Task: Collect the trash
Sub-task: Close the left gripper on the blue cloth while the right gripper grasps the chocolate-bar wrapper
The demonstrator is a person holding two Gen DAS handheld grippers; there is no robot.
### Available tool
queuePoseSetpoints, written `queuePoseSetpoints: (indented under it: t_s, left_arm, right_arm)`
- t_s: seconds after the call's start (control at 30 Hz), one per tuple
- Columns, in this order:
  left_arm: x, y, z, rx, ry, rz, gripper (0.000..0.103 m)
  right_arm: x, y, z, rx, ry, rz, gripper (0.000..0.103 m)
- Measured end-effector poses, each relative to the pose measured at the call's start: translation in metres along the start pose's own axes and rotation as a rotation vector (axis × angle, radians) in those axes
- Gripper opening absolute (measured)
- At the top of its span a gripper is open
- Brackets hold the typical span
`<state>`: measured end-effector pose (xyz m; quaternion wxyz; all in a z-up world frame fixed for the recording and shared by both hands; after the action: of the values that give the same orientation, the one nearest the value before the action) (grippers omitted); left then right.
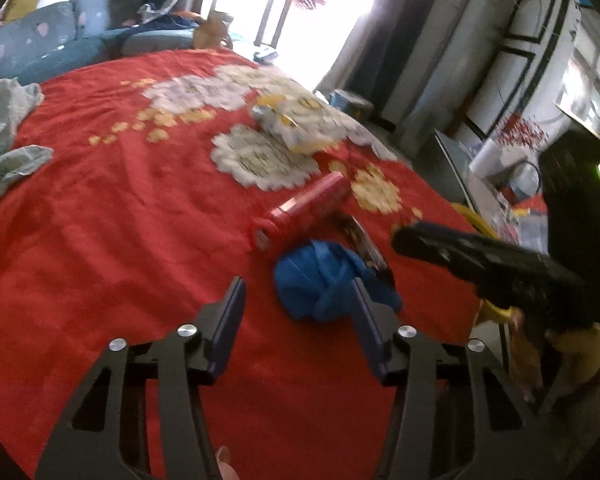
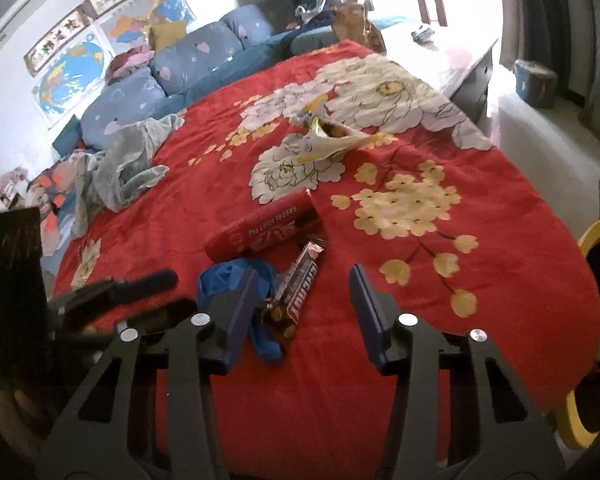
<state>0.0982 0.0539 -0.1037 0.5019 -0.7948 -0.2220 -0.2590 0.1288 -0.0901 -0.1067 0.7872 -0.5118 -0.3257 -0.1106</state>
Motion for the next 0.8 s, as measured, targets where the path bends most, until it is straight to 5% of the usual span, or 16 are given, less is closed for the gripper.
queuePoseSetpoints:
  t_s: [0.33, 0.63, 0.8]
  left_arm:
    - [-0.005, 0.017, -0.002, -0.018, -0.002, 0.037, 0.038]
    - [-0.007, 0.025, -0.014, -0.032, 0.023, 0.050, 0.015]
    - [-0.004, 0.026, -0.028, -0.049, 0.043, 0.039, 0.012]
  right_arm:
    - [0.002, 0.036, -0.008, 0.039, 0.062, 0.106, 0.024]
    - [-0.003, 0.024, -0.020, 0.042, 0.078, 0.085, 0.015]
    - [-0.003, 0.005, -0.035, 0.030, 0.094, 0.044, 0.015]
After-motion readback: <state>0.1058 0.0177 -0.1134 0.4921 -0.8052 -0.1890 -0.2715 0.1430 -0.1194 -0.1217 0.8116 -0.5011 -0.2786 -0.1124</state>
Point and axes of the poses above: each gripper's, at about its wrist camera, not at the fingertips, and y roughly the way its jaws point, z to its left, x to its top, the point moved 1 cm from there along y, roughly the way its jaws point, and after that the axes turned 7 degrees about -x, right-handed, at the moved point
